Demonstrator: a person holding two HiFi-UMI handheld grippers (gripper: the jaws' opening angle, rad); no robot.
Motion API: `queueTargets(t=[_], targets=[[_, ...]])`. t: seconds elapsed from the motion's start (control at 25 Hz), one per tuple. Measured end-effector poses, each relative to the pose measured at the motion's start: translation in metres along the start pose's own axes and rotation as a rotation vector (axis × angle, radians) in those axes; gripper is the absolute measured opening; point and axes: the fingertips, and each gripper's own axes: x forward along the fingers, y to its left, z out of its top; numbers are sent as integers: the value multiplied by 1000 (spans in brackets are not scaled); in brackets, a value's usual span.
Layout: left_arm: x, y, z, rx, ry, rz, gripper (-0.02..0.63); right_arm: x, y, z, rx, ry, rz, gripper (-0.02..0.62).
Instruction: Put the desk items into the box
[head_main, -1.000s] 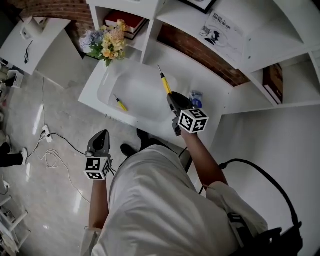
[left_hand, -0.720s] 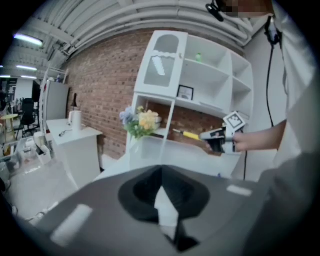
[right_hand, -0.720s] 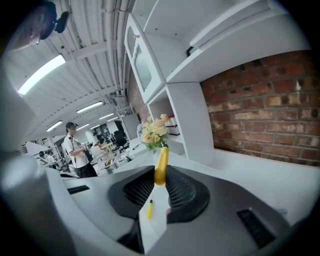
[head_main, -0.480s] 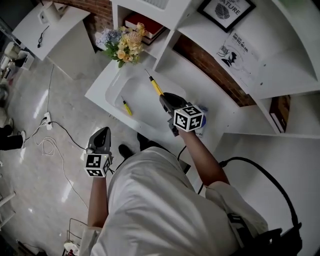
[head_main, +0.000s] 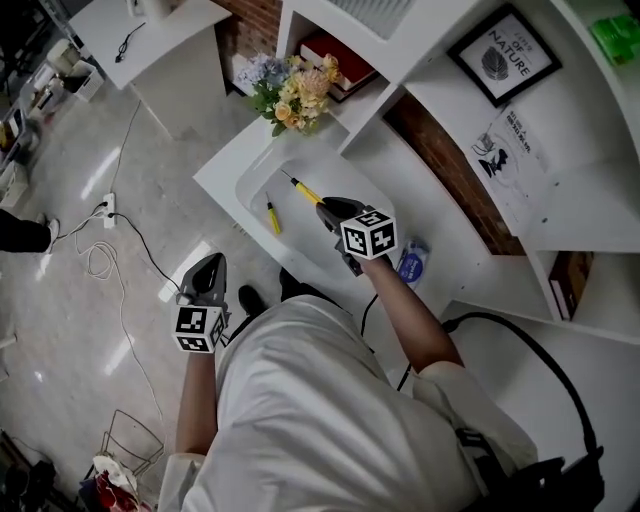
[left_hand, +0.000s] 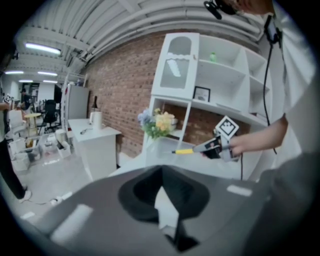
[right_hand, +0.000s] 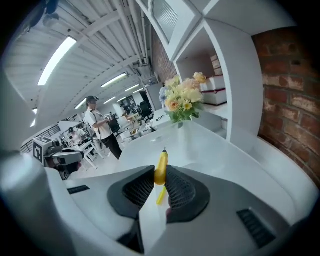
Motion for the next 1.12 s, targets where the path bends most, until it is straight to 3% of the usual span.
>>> queueTargets(t=[0.6, 1.12], targets=[[7, -8, -16, -43, 54, 60, 3, 86, -8, -50, -96, 228, 93, 64], [12, -7, -26, -85, 97, 87, 3, 119, -32, -98, -145, 353, 92, 64]])
